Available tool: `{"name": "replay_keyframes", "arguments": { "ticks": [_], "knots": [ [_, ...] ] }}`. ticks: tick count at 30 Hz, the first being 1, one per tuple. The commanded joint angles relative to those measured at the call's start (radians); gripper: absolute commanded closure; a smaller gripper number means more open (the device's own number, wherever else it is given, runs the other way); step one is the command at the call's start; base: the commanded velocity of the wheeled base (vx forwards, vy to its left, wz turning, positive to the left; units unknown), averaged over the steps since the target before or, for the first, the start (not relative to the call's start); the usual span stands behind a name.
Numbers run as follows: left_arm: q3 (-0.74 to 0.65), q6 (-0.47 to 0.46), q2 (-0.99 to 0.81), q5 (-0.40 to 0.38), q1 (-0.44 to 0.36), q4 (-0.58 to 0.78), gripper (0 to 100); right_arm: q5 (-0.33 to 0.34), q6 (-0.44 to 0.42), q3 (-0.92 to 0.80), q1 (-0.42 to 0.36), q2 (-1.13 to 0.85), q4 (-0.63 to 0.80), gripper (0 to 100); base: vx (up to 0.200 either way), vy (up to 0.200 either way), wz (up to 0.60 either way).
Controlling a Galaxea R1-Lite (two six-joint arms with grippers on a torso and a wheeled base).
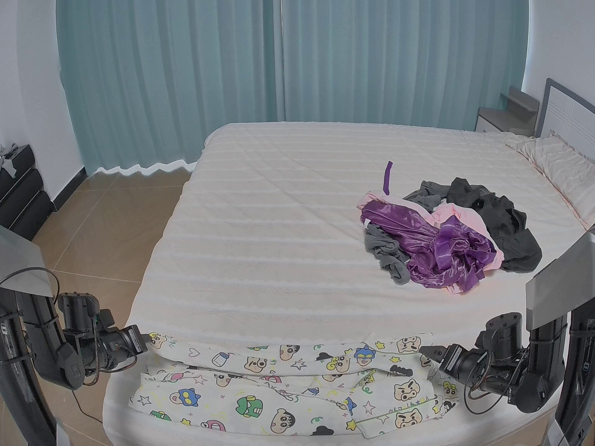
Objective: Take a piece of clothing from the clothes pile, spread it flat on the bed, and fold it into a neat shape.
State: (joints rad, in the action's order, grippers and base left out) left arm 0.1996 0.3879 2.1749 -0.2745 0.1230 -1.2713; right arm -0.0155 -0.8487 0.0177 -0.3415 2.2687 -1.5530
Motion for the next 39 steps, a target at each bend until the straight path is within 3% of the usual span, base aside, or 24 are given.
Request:
{"name": "replay_keyframes", "arguments": {
  "ticks": [1, 8, 16, 26, 27, 39],
  "knots": [
    [0.004, -0.001, -0.050, -0.020, 0.012, -0.002, 100, 0.000, -0.003, -0.018, -0.002, 0.002, -0.015, 0, 0.000, 0.000, 0.00],
    [-0.008, 0.000, -0.044, -0.028, 0.014, -0.007, 100, 0.012, -0.012, -0.016, -0.008, 0.017, -0.015, 0, 0.000, 0.000, 0.00],
    [-0.011, 0.002, -0.037, -0.028, 0.021, -0.007, 100, 0.012, -0.096, 0.025, -0.059, 0.037, -0.015, 0, 0.000, 0.000, 0.00],
    [-0.019, 0.003, -0.030, -0.034, 0.023, -0.005, 100, -0.001, -0.104, 0.140, -0.099, 0.115, -0.013, 0, 0.000, 0.000, 0.00],
    [-0.019, 0.003, -0.027, -0.034, 0.021, -0.007, 100, -0.001, -0.102, 0.153, -0.099, 0.120, -0.013, 100, 0.000, 0.000, 0.00],
    [-0.023, 0.005, -0.007, -0.034, 0.023, -0.007, 100, 0.000, -0.101, 0.151, -0.070, 0.072, -0.013, 100, 0.000, 0.000, 0.00]
  ]
}}
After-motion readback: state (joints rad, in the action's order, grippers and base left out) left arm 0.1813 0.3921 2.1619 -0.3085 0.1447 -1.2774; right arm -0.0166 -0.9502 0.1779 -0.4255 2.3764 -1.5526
